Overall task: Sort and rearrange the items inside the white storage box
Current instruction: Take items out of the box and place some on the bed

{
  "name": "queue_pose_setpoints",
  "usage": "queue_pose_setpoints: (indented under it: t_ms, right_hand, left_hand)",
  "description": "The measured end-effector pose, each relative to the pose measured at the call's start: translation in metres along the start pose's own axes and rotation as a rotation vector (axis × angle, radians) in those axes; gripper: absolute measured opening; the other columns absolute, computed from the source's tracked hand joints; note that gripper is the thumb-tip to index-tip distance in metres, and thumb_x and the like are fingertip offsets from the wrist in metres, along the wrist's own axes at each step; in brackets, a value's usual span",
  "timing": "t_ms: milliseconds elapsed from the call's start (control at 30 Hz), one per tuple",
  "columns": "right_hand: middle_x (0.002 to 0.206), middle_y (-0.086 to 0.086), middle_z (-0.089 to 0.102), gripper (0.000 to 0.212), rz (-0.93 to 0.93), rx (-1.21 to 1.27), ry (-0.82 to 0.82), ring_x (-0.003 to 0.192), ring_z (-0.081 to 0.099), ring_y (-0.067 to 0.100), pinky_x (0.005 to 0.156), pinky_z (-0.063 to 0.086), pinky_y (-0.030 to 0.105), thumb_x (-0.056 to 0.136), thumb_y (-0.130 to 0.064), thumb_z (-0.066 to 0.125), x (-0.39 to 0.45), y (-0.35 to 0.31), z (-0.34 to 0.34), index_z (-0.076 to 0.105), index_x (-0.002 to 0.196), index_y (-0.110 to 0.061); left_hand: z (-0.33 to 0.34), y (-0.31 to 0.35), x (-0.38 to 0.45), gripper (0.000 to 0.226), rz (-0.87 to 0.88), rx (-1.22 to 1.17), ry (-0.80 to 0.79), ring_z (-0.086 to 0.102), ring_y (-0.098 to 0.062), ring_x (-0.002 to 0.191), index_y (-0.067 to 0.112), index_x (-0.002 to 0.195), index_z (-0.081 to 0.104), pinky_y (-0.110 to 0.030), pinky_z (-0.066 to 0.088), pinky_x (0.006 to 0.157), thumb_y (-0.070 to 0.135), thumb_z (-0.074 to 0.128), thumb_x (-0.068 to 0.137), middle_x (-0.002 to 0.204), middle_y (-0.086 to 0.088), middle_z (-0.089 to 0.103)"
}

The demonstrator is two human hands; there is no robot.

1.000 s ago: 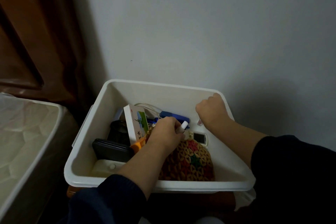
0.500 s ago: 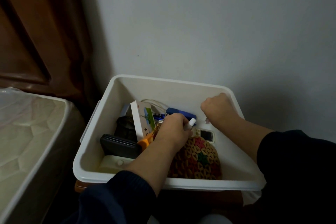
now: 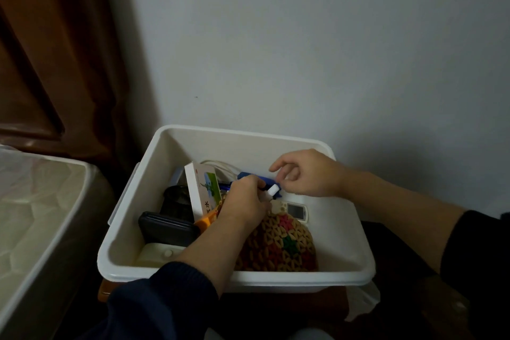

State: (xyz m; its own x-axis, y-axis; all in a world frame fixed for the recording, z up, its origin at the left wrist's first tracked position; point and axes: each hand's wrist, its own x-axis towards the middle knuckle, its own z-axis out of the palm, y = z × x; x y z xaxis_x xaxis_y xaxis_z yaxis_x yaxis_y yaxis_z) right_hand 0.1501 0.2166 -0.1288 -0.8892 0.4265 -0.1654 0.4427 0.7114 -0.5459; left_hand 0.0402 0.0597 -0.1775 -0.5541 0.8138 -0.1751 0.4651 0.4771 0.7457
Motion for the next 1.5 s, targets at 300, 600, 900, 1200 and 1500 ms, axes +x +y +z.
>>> queue_pose_setpoints:
  t_ms: [300,600,900,1200,1500]
  right_hand:
    - [0.08,-0.012,0.071,0.018,-0.03,-0.17,0.026,0.075,0.068,0.002,0.072,0.057,0.023,0.083,-0.032,0.086,0.001,0.0,-0.001,0.08,0.1,-0.032]
    - [0.114,0.0,0.071,0.031,0.129,-0.897,-0.04,0.103,0.064,0.019,0.091,0.05,0.029,0.097,-0.028,0.072,0.016,0.004,0.004,0.07,0.128,-0.022]
    - [0.085,-0.004,0.061,0.02,0.246,-1.112,-0.151,0.077,0.058,0.019,0.084,0.051,0.035,0.093,-0.028,0.071,0.05,0.018,0.029,0.068,0.112,-0.023]
    - [0.075,-0.002,0.049,0.027,0.274,-1.063,-0.203,0.061,0.047,0.014,0.069,0.055,0.033,0.089,-0.033,0.079,0.06,0.022,0.033,0.067,0.108,-0.017]
    - [0.091,0.002,0.07,0.006,0.277,-0.833,0.011,0.083,0.072,0.021,0.081,0.061,0.034,0.092,-0.009,0.07,0.046,0.017,0.027,0.069,0.098,-0.012]
  left_hand:
    - [-0.002,0.003,-0.003,0.044,0.051,-0.095,0.006,0.066,-0.01,0.1,0.015,0.134,0.066,-0.026,0.056,0.095,0.011,0.076,0.091,0.11,0.006,0.069]
    - [-0.002,0.006,-0.008,0.045,-0.017,0.089,-0.256,0.053,-0.021,0.136,0.018,0.143,0.061,-0.036,0.045,0.117,0.001,0.057,0.101,0.147,-0.004,0.057]
    - [0.001,0.003,-0.002,0.042,-0.026,0.08,-0.252,0.053,-0.022,0.135,0.018,0.137,0.066,-0.037,0.046,0.116,0.0,0.056,0.1,0.146,-0.005,0.058]
    - [0.002,0.002,-0.003,0.036,-0.04,0.029,-0.261,0.054,-0.021,0.132,0.017,0.131,0.068,-0.038,0.047,0.114,0.002,0.055,0.101,0.141,-0.004,0.059]
    - [-0.001,0.004,-0.004,0.033,-0.045,0.034,-0.265,0.054,-0.021,0.13,0.017,0.13,0.068,-0.038,0.047,0.114,0.004,0.056,0.101,0.139,-0.004,0.06]
